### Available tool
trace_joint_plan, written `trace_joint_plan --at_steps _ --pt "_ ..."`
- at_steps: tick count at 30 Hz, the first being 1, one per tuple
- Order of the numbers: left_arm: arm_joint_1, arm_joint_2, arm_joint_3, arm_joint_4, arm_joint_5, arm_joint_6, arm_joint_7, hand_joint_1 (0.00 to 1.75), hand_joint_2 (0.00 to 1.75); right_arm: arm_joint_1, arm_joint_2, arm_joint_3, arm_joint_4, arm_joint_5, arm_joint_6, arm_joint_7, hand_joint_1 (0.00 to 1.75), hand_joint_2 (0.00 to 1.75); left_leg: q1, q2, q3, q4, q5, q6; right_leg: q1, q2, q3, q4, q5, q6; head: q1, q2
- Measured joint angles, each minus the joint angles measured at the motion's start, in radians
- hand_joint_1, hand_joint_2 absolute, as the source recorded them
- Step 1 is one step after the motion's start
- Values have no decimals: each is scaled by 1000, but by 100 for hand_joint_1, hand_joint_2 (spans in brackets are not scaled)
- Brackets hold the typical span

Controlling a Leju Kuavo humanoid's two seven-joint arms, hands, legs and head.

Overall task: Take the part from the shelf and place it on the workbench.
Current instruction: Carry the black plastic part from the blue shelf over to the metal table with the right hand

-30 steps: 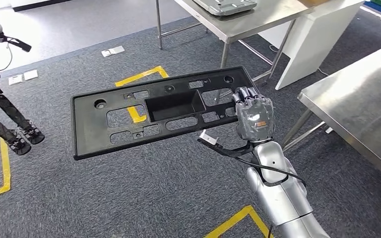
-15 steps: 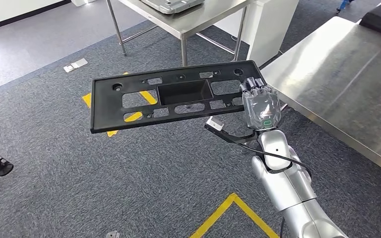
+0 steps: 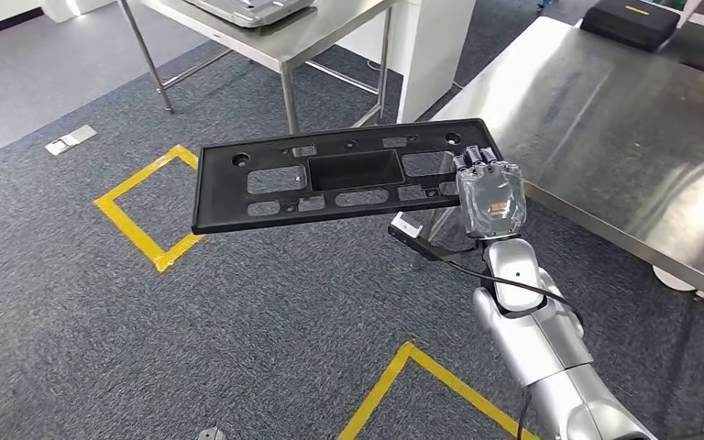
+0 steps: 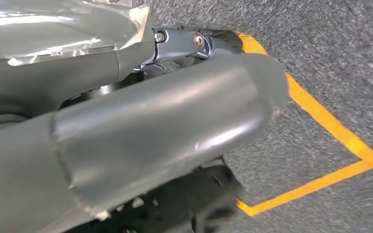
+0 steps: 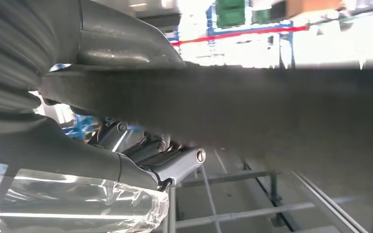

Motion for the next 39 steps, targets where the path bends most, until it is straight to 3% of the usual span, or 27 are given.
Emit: trace_joint_plan --at_steps 1,2,4,5,7,9,10,12,14,15,16,17,19,21,23,25,27,29,31,32,33,35,37,38,39 --pt "1 1 0 0 0 0 0 0 0 1 -2 1 3 0 1 0 175 175 0 13 0 0 -1 -1 -3 -4 -8 20 -3 7 0 0" --pt "1 2 0 0 0 0 1 0 0 1 -4 2 5 0 2 0 175 175 0 25 0 1 -1 -2 -7 -10 6 -1 8 16 1 0" --pt "2 4 1 1 0 0 1 0 0 -1 -7 3 7 0 2 0 175 175 0 47 1 3 -5 -8 -14 -48 82 -144 55 32 1 0" --pt "3 5 1 2 0 0 1 0 0 -3 -8 3 7 0 2 0 175 175 -2 56 1 6 -8 -13 -12 -70 119 -210 76 36 1 0" --pt "4 9 2 4 0 0 2 0 0 -6 -9 4 8 0 3 1 175 175 -10 74 3 10 -15 -23 -6 -87 150 -273 94 27 1 0" --pt "5 11 2 5 -1 0 2 0 0 -8 -11 5 10 -1 8 8 175 175 -12 89 5 11 -19 -30 -8 -59 146 -272 99 14 -1 0" --pt "5 12 2 5 -1 0 2 0 0 -8 -14 5 11 -1 11 12 175 175 -9 81 4 16 -26 -35 -13 -48 146 -272 101 9 -2 0" --pt "2 11 2 6 -2 -1 0 0 0 -11 -17 5 14 0 14 20 175 175 -2 34 -21 77 -70 -44 -22 -27 147 -272 105 -8 -3 0" --pt "-5 8 2 6 -3 2 -1 0 0 -12 -18 6 21 0 16 23 175 175 0 -9 -79 212 -141 -49 -21 -6 147 -272 106 -18 -4 0" --pt "-8 8 2 6 -4 6 -1 0 0 -11 -18 6 25 0 17 24 175 175 0 -15 -108 275 -164 -50 -19 6 147 -272 106 -19 -4 0" --pt "-9 8 2 6 -4 11 -1 0 0 -10 -19 6 30 0 17 24 175 175 0 -17 -124 308 -169 -49 -19 20 147 -272 106 -19 -4 0" --pt "-8 8 2 6 -4 16 -1 0 0 -9 -21 5 35 0 17 24 175 175 2 -18 -123 305 -155 -48 -19 35 147 -271 106 -19 -4 0" --pt "-4 8 2 6 -4 25 -2 0 0 -8 -25 4 43 0 15 25 175 175 9 -35 -75 198 -84 -47 -21 65 146 -266 106 -18 -4 0" --pt "-3 5 2 6 -4 29 -2 0 0 -9 -27 4 48 0 13 26 175 175 18 -85 -24 81 -36 -51 -18 90 139 -259 108 -12 -3 0" --pt "-3 1 3 6 -3 31 -4 0 0 -9 -30 3 52 0 13 27 175 175 18 -108 -11 44 -31 -49 -14 114 126 -260 114 2 -3 0" --pt "-5 -2 3 6 -3 30 -7 0 0 -7 -36 -1 54 0 12 26 175 175 12 -83 -9 36 -25 -35 -16 127 116 -265 121 18 -3 0" --pt "-6 -4 3 5 -3 23 -10 0 0 -9 -42 -6 55 0 12 22 175 175 10 -56 -5 24 -16 -16 -14 76 90 -225 99 23 1 0" --pt "-4 -5 3 4 -4 14 -12 0 0 -13 -44 -10 56 0 13 17 175 175 7 -28 -4 20 -13 -6 -11 11 31 -99 44 20 7 0" --pt "-2 -5 3 5 -9 10 -13 0 0 -10 -44 -17 58 0 13 12 175 175 4 0 -5 20 -14 -4 -11 -4 -23 22 3 24 8 0" --pt "-1 -4 3 5 -11 9 -13 0 0 -8 -45 -22 59 0 12 10 175 175 3 13 -5 20 -15 -4 -11 -6 -24 32 3 29 8 0" --pt "0 -3 3 6 -12 9 -14 0 0 -6 -45 -28 60 0 12 8 175 175 2 25 -4 20 -15 -4 -11 -10 -3 -1 18 35 8 0" --pt "0 -2 3 6 -14 13 -16 0 0 -8 -47 -38 60 0 12 4 175 175 -1 47 -2 20 -18 -7 -7 -51 82 -152 64 41 10 0" --pt "1 -1 3 7 -15 19 -20 0 0 -13 -45 -46 60 0 11 -4 175 175 -10 65 1 22 -22 -14 4 -87 139 -256 92 30 10 0" --pt "2 -1 3 7 -16 22 -21 0 0 -14 -43 -49 61 0 10 -8 175 175 -14 74 2 22 -24 -17 9 -90 144 -270 96 22 10 0" --pt "2 -1 3 7 -16 24 -23 0 0 -15 -42 -51 62 -1 10 -11 175 175 -17 84 3 21 -26 -20 11 -76 143 -270 99 15 10 0"
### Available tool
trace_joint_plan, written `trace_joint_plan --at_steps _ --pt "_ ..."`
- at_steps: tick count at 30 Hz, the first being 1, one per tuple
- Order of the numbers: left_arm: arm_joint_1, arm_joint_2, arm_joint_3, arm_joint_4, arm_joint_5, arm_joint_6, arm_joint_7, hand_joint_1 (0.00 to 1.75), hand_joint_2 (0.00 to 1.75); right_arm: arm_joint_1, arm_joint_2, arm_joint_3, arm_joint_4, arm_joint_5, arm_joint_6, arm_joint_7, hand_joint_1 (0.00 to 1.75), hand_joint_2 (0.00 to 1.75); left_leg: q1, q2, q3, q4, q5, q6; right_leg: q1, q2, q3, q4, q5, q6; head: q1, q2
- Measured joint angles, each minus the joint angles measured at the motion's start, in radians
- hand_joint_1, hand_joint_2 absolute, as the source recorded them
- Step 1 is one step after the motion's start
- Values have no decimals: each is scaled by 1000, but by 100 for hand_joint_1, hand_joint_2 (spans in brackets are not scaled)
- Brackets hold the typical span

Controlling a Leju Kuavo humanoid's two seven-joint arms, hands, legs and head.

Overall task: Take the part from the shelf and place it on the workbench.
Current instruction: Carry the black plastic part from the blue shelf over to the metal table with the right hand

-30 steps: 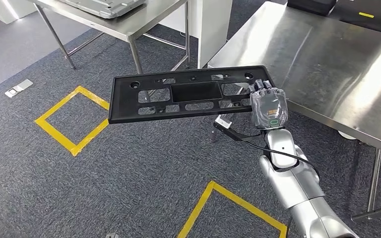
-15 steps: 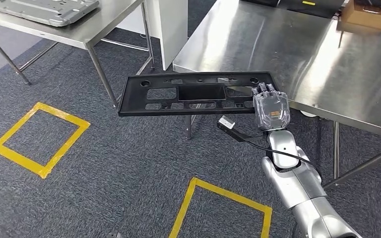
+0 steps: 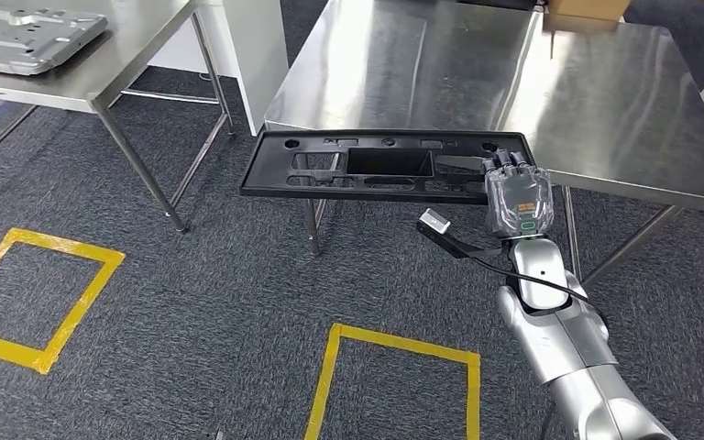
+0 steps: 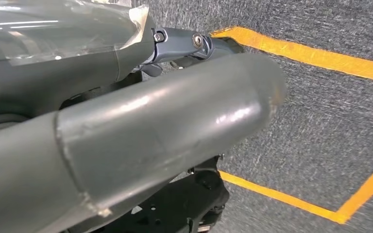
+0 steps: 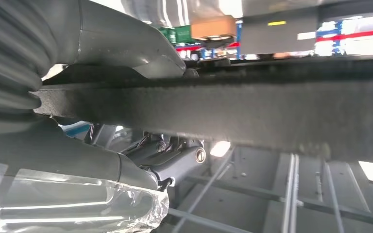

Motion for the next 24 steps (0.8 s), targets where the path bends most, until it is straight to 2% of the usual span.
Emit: trace_joint_plan --at_steps 1,2,3,4,5,6,7,8,9,11,13,14,16,19,22,24 --pt "0 1 0 0 0 2 -2 0 0 -1 1 -2 2 0 0 -2 175 175 0 6 1 1 -3 -4 -9 13 -1 -2 3 -7 0 0" --pt "0 1 0 0 0 3 -3 0 0 -2 2 -4 3 0 0 -4 175 175 2 -2 -2 10 -13 -9 -15 25 0 -3 5 -12 -1 0" --pt "-1 0 0 -1 0 4 -5 0 0 -5 5 -5 5 0 -1 -5 175 175 5 -20 -11 34 -31 -14 -22 36 1 -5 8 -19 -2 0" --pt "-1 -1 0 -1 0 4 -6 0 0 -9 9 -6 7 0 -1 -6 175 175 7 -47 -30 81 -60 -20 -29 45 2 -6 10 -26 -3 0" --pt "-3 -3 0 -1 1 3 -7 0 0 -12 14 -6 10 0 -1 -7 175 175 8 -75 -57 145 -94 -24 -28 53 2 -6 10 -31 -4 0" --pt "-4 -4 1 -1 1 4 -8 0 0 -13 19 -5 14 1 -1 -7 175 175 9 -91 -89 216 -125 -27 -28 61 2 -6 10 -35 -5 0" --pt "-5 -3 1 -1 2 4 -8 0 0 -14 23 -4 18 1 -1 -7 175 175 10 -100 -116 271 -143 -29 -27 69 2 -6 10 -36 -5 0" --pt "-6 -2 2 -1 2 5 -8 0 0 -14 26 -3 21 1 -1 -7 175 175 11 -103 -130 294 -140 -30 -27 79 3 -5 10 -36 -6 0" --pt "-5 -2 2 -1 3 6 -7 0 0 -15 27 -2 25 1 -1 -7 175 175 14 -105 -127 277 -117 -31 -29 87 4 -4 10 -36 -6 0" --pt "-5 -2 3 -1 3 6 -7 0 0 -17 28 -1 29 1 -1 -6 175 175 23 -108 -79 153 -40 -35 -30 99 4 1 8 -33 -7 0" --pt "-6 -5 3 -1 3 7 -7 0 0 -21 28 -1 33 1 -1 -6 175 175 30 -119 -38 45 6 -35 -23 108 -4 10 5 -26 -8 0" --pt "-6 -7 3 -2 3 7 -7 0 0 -22 28 -2 34 1 -1 -6 175 175 31 -124 -32 24 12 -33 -18 110 -9 13 4 -24 -7 0" --pt "-6 -10 4 -2 2 6 -8 0 0 -23 27 -2 38 1 -2 -6 175 175 25 -125 -33 20 14 -25 -12 112 -14 15 4 -23 -5 0" --pt "-6 -13 4 -2 -4 1 -12 0 0 -28 27 -2 45 1 -2 -6 175 175 14 -128 -34 20 16 -16 -14 109 -14 11 7 -20 -5 0" --pt "-6 -13 5 -2 -5 -4 -16 0 0 -36 27 -1 52 1 -2 -7 175 175 11 -130 -37 21 18 -9 -16 108 -13 6 10 -15 -5 0" --pt "-6 -13 6 -2 -6 -5 -17 0 0 -41 28 0 56 1 -1 -6 175 175 8 -130 -39 23 17 -5 -18 108 -13 2 13 -6 -5 0"
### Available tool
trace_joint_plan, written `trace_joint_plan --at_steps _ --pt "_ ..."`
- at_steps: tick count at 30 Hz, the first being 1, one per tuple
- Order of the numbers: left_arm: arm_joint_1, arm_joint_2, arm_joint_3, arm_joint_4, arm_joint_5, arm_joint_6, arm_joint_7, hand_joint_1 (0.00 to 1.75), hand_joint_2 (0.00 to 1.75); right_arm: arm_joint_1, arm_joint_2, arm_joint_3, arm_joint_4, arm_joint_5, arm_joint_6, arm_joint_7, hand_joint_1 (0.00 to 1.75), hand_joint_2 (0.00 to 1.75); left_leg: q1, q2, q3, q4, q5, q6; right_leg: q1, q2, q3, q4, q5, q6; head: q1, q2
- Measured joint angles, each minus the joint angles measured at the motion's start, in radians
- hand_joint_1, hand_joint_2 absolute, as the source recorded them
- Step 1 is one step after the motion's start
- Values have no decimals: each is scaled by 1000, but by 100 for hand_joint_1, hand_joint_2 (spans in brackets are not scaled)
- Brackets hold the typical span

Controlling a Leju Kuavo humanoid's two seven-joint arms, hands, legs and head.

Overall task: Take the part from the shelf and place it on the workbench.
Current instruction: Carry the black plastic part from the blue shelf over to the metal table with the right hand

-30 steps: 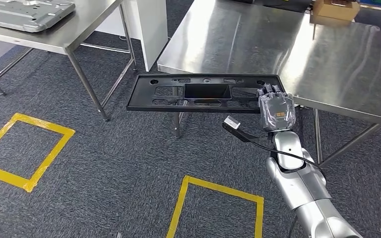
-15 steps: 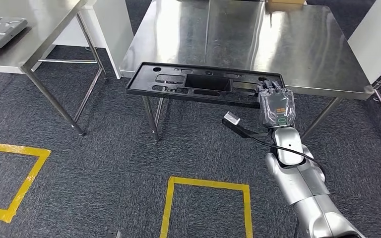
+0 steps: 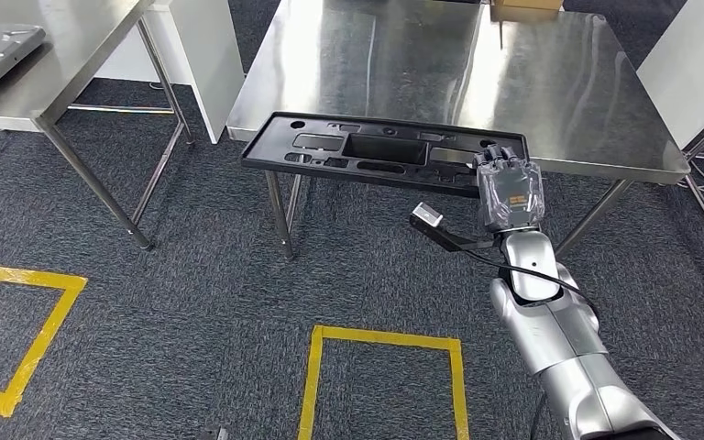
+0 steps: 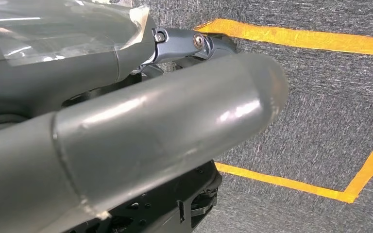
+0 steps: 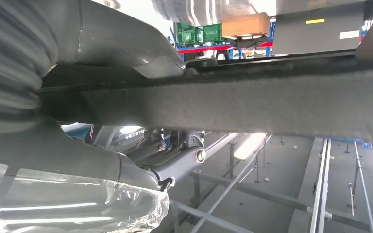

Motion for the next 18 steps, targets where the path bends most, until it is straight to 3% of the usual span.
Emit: trace_joint_plan --at_steps 5,8,10,12,13,14,15,17,18 --pt "0 0 1 0 -1 -9 -3 0 0 -6 2 6 5 0 2 3 175 175 -8 1 -2 1 0 13 -6 1 -1 -5 4 16 -1 0" --pt "0 -1 4 0 -2 -14 -7 0 0 -10 1 8 5 0 3 3 175 175 0 9 9 -14 6 29 -8 -9 -14 18 -9 24 0 0" --pt "-1 -4 7 -1 -2 -15 -9 0 0 -15 1 9 6 0 4 2 175 175 7 16 16 -22 9 36 -11 -29 -63 116 -52 22 2 0" --pt "-2 -10 9 -3 -2 -15 -9 0 0 -16 2 12 6 0 4 1 175 175 8 22 18 -23 7 35 -11 -36 -133 254 -100 23 2 0" --pt "-2 -14 9 -4 -2 -15 -9 0 0 -15 2 14 7 0 5 1 175 175 9 23 19 -22 5 33 -12 -36 -154 291 -108 27 3 0" --pt "-2 -17 9 -5 -2 -15 -9 0 0 -15 2 15 8 0 5 1 175 175 11 25 21 -22 3 30 -14 -38 -154 289 -101 33 2 0" --pt "-2 -19 9 -7 -2 -15 -9 0 0 -14 2 17 8 0 5 1 175 175 14 26 25 -22 -1 24 -15 -40 -130 240 -78 41 3 0" --pt "-2 -22 10 -8 -2 -15 -8 0 0 -15 2 20 9 0 5 1 175 175 18 28 33 -20 -10 10 -17 -52 -53 96 -25 56 4 0" --pt "-2 -23 10 -9 -2 -15 -7 0 0 -16 2 22 10 0 5 1 175 175 17 29 36 -20 -15 1 -16 -54 -25 42 -8 53 5 0"
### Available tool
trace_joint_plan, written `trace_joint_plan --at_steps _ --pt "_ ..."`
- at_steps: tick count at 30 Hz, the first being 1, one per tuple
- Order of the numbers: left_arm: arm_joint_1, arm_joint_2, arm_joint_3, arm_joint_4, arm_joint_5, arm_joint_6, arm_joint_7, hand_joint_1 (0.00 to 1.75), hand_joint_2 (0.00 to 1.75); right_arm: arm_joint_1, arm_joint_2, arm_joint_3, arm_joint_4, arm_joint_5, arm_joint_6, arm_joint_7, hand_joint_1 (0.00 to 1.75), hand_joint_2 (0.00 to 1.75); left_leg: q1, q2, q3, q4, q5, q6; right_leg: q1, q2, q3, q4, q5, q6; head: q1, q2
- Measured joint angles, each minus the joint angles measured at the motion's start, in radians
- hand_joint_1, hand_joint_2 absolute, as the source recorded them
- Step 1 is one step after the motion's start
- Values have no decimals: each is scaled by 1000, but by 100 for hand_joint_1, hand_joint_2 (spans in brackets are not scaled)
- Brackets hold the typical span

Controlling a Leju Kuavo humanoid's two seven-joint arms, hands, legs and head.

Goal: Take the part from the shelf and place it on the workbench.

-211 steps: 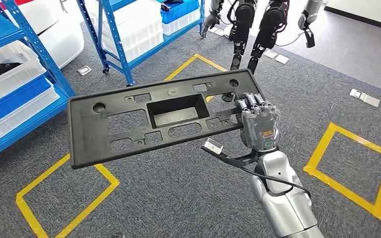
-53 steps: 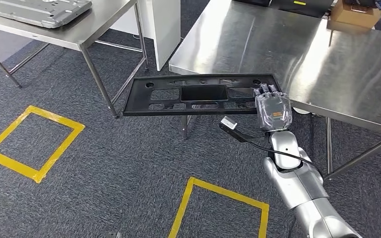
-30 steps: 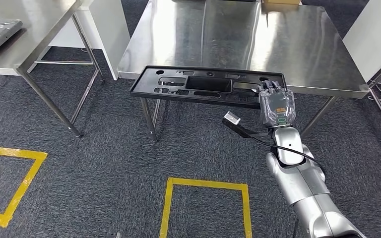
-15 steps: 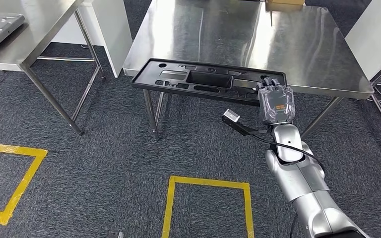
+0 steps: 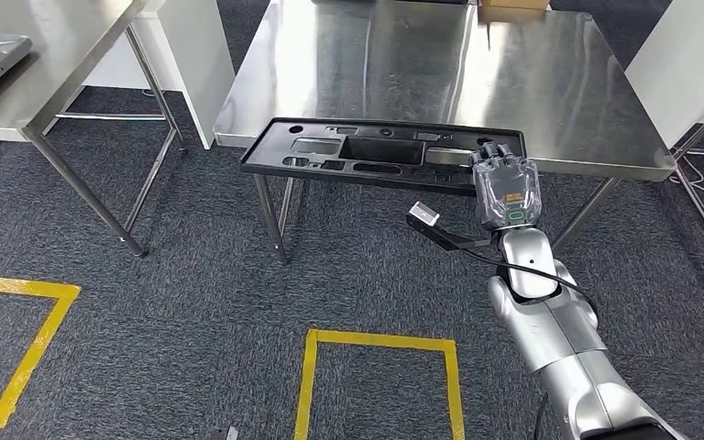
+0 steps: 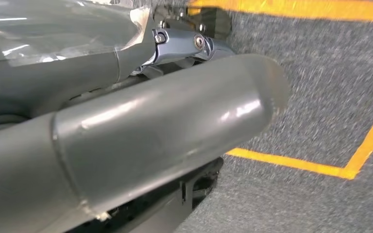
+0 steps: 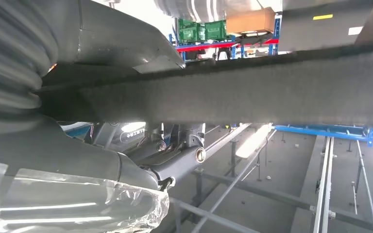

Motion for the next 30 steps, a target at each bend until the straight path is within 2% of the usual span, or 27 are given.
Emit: trace_joint_plan --at_steps 1,4,6,7,9,10,11,12,13,14,15,16,17,18,20,21,22,24,25,26,27,29,30 --pt "0 0 0 0 0 0 0 0 0 0 1 2 1 0 0 0 175 175 -3 1 2 0 -4 -7 2 -1 14 -25 5 -9 0 0" --pt "1 -1 1 -2 0 -1 1 0 0 -1 1 6 3 -1 1 0 175 175 0 4 6 1 -13 -21 5 8 20 -28 -2 -48 -5 0" --pt "0 -1 1 -3 0 -2 1 0 0 -3 2 7 4 0 2 0 175 175 6 4 -11 47 -42 -29 5 12 28 -29 -8 -68 -10 0" --pt "0 -1 1 -4 0 -2 0 0 0 -3 2 7 4 0 2 -1 175 175 6 4 -40 103 -68 -32 7 13 32 -29 -11 -76 -13 0" --pt "-4 -1 1 -4 0 -2 -3 0 0 -1 2 8 4 1 2 -1 175 175 5 4 -118 239 -118 -31 15 15 39 -29 -18 -88 -15 0" --pt "-7 -1 2 -5 0 -2 -4 0 0 0 2 9 5 0 2 -1 175 175 4 3 -147 282 -122 -28 20 16 43 -29 -21 -92 -16 0" --pt "-9 0 2 -5 0 -2 -5 0 0 0 3 10 5 0 2 -1 175 175 2 3 -159 289 -104 -23 25 18 48 -29 -25 -97 -16 0" --pt "-10 0 2 -5 0 -2 -4 0 0 0 4 11 5 0 2 -1 175 175 -1 2 -151 254 -67 -15 30 20 56 -29 -30 -101 -15 0" --pt "-9 0 2 -6 0 -2 -3 0 0 0 5 13 5 0 2 -1 175 175 -5 1 -128 189 -18 -3 35 23 65 -29 -35 -103 -16 0" --pt "-7 0 2 -5 0 -2 -2 0 0 0 7 14 5 1 2 -1 175 175 -9 -1 -102 125 18 11 39 25 72 -30 -40 -104 -14 0" --pt "-5 1 2 -5 1 -2 -1 0 0 -1 8 15 6 1 3 -1 175 175 -14 -2 -78 69 43 23 42 27 76 -31 -44 -102 -11 0" --pt "-3 1 2 -6 1 -2 0 0 0 -1 9 15 6 1 4 -1 175 175 -18 -2 -63 36 50 31 42 29 77 -32 -46 -100 -11 0" --pt "-2 2 2 -6 1 -2 0 0 0 -1 10 16 7 0 5 -1 175 175 -21 -2 -57 25 43 35 41 30 76 -33 -48 -96 -11 0" --pt "-2 1 3 -6 1 -2 0 0 0 -1 10 16 7 0 6 0 175 175 -24 -2 -54 15 42 35 41 31 75 -35 -48 -93 -13 0" --pt "-2 -1 3 -8 2 -1 0 0 0 -2 11 17 6 0 6 0 175 175 -18 -1 -37 -9 45 34 42 27 71 -30 -55 -85 -14 0" --pt "-1 -2 3 -8 2 -1 0 0 0 -4 10 18 6 0 7 0 175 175 -14 0 -25 -22 47 33 43 24 59 -6 -65 -81 -14 0" --pt "-1 -4 3 -8 2 -1 0 0 0 -6 10 19 6 1 8 -1 175 175 -10 1 -15 -32 48 33 42 21 35 39 -81 -78 -13 0" --pt "0 -5 4 -8 2 -1 1 0 0 -5 9 20 7 0 11 -1 175 175 -10 2 -6 -35 43 34 33 18 -42 171 -119 -72 -13 0" --pt "1 -6 4 -8 2 -1 1 0 0 -3 8 21 8 0 12 -1 175 175 -9 2 -3 -35 39 32 28 18 -78 221 -127 -66 -13 0" --pt "2 -6 5 -8 2 0 1 0 0 -1 7 22 9 0 13 -1 175 175 -8 1 2 -34 34 29 21 17 -98 239 -120 -56 -13 0" --pt "3 -6 6 -8 2 0 1 0 0 0 7 23 9 0 13 -1 175 175 -5 0 8 -33 28 25 15 16 -97 213 -94 -43 -13 0" --pt "4 -7 7 -8 2 0 1 0 0 -1 6 24 11 0 14 0 175 175 2 -1 23 -29 11 10 2 6 -45 75 -18 -13 -12 0" --pt "4 -6 8 -8 2 0 2 0 0 -1 6 25 12 0 14 0 175 175 2 -1 27 -24 2 1 0 3 -15 11 9 -7 -10 0"
